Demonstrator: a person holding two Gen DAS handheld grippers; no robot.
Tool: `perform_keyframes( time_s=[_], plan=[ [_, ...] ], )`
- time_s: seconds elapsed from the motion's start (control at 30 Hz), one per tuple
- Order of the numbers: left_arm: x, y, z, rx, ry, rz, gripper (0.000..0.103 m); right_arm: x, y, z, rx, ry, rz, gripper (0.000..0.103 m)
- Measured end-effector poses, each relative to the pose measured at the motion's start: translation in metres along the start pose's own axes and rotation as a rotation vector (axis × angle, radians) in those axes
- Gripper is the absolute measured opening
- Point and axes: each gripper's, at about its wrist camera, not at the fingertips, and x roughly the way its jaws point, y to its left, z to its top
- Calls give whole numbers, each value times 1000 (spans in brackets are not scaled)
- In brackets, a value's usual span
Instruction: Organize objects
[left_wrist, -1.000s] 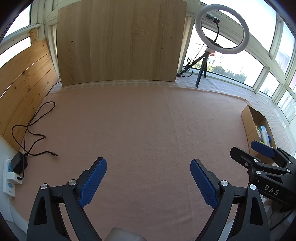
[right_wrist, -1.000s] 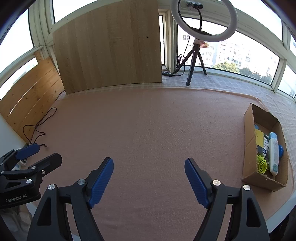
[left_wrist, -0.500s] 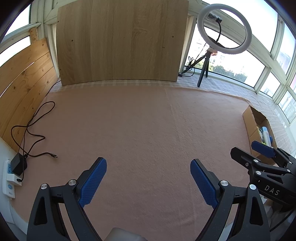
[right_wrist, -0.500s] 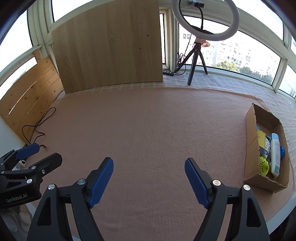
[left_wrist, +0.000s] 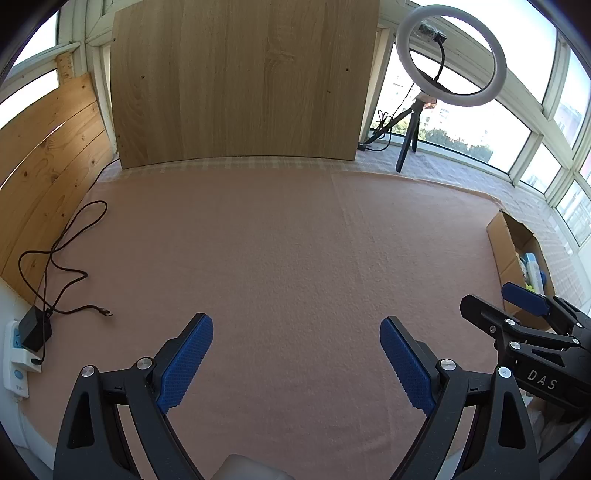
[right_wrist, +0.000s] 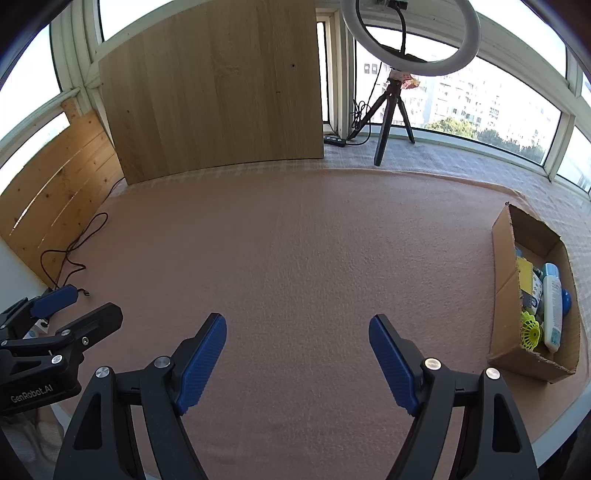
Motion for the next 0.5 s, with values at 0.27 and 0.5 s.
perform_keyframes(
  time_s=[0.27,0.5],
  plan=[
    [5,1,2,3,-3,2,94,4,0,0,3,7,0,76],
    [10,3,2,19,-3,8,94,10,0,2,3,19,3,76]
  ],
)
